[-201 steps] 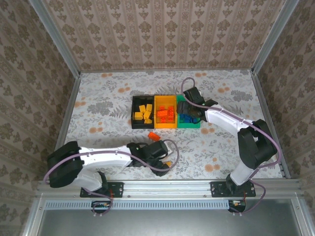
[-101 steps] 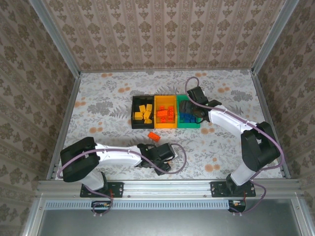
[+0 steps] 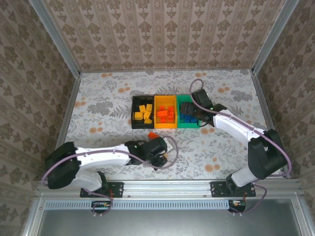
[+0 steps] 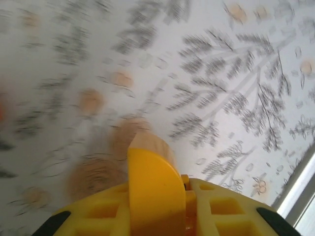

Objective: Sort the legos into containers by color

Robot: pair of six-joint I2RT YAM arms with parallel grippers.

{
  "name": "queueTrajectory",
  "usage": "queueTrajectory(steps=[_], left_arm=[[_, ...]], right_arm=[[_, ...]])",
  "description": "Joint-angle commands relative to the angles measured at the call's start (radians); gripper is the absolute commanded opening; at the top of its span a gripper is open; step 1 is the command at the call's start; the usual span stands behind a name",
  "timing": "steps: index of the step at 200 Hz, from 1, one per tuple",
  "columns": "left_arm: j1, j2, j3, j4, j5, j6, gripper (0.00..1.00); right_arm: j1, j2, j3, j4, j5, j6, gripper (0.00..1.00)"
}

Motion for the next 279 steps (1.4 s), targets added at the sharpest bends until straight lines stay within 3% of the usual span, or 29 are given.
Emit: queueTrajectory(steps=[1,44,102,147,189,204,218,227,279], left_arm=[[0.092,-0.115,-0.025,0.019,-0.02,-0.064,0.22],[0.349,-0.22,0.014,0.072,0.04,-0.12,0.23],[0.607,0.001,0.239,0.072,0.069,-0.189,0.23],[0.662,0.218,0.389,0.049,0.074,-0.225,0.24],[0.681,0.301,0.434,0.044,0.064,-0.247,0.25],[0.683,0.319,0.446,0.039,0.06,-0.253,0.33],[0.683,0.327,0.452,0.036,0.054,-0.258,0.56],[0.683,0.321,0.452,0.041,0.057,-0.262,0.64],[0.644,0.14,0.431,0.053,0.053,-0.267,0.83]], right_arm=[[0.014,-0.084,-0.054,0.027,-0.037,0.028,0.84],[0.106,-0.192,-0.152,0.023,-0.038,0.021,0.83],[0.289,-0.218,-0.28,0.109,-0.039,-0.005,0.83],[0.365,-0.19,-0.32,0.126,-0.02,-0.002,0.83],[0.392,-0.2,-0.349,0.129,-0.006,0.006,0.83],[0.392,-0.204,-0.357,0.137,-0.007,0.007,0.83],[0.394,-0.204,-0.359,0.144,-0.014,0.008,0.83],[0.396,-0.202,-0.36,0.151,-0.021,0.004,0.83],[0.418,-0.142,-0.323,0.193,-0.08,-0.046,0.84]])
